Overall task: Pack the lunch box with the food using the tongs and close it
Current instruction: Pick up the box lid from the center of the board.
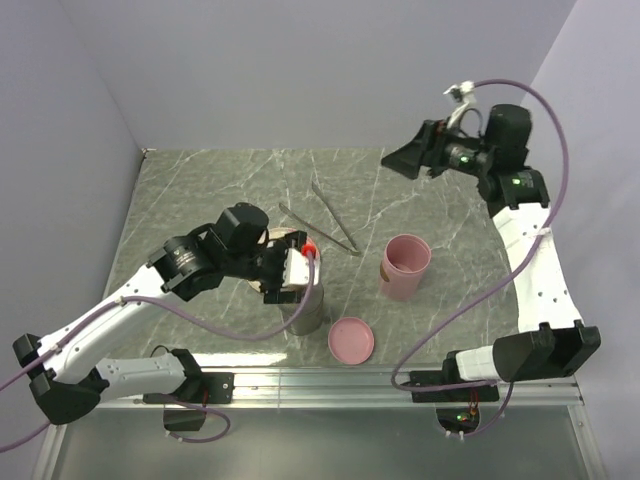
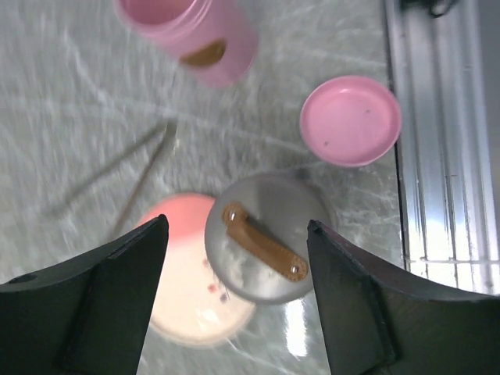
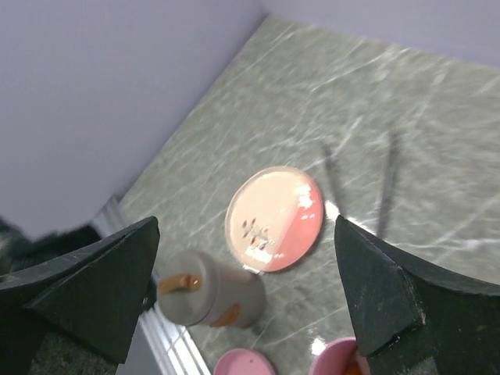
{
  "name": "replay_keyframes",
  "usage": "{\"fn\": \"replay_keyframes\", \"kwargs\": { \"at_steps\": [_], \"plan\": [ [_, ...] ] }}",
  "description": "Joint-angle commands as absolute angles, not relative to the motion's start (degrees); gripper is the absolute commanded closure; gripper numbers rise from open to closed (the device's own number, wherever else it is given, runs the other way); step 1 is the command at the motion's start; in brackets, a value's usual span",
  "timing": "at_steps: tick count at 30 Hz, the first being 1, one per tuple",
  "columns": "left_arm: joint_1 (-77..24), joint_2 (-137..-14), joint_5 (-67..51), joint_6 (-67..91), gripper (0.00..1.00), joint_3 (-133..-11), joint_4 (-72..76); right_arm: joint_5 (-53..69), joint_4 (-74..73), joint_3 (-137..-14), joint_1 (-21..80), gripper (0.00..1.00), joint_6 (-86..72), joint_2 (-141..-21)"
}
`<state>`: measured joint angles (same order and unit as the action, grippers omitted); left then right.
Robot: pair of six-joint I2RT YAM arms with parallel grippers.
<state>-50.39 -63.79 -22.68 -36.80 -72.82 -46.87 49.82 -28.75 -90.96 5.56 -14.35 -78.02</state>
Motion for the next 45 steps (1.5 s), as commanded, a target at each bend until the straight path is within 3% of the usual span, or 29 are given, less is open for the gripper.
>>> {"fn": "replay_keyframes", "kwargs": {
  "at_steps": [1, 8, 17, 23, 33, 36, 45],
  "plan": [
    [-52.5, -63.6, -34.3, -49.3, 0.23, -70.8, -43.0, 54.7, -23.0, -93.4, -2.3, 0.00, -21.1, -77.4],
    [-69.5, -72.7, -29.8, -59.0, 0.28, -71.5, -43.9, 64.0, -9.4, -86.9, -14.9, 0.00, -35.1, -75.7],
    [-77.1, -80.9, -24.4, -65.3, 0.40, -59.7, -32.5, 63.4, -10.0, -87.4, -18.0, 0.00, -33.9, -74.6],
    [-78.3, -88.8, -18.0, -62.9, 0.50, -60.9, -29.0, 65.8, -7.3, -86.8, -20.2, 0.00, -37.0, -74.9],
    [-78.3, -92.7, -16.6, -61.1, 0.52, -58.9, -28.4, 66.6, -4.1, -85.6, -21.7, 0.00, -40.0, -74.8],
    [-78.3, -93.4, -17.0, -60.4, 0.59, -58.0, -28.6, 67.3, -2.2, -85.1, -21.8, 0.00, -41.5, -75.0],
    [-78.1, -96.2, -17.2, -57.7, 0.58, -57.1, -28.5, 67.4, -2.2, -85.4, -22.0, 0.00, -41.7, -74.4]
  ]
}}
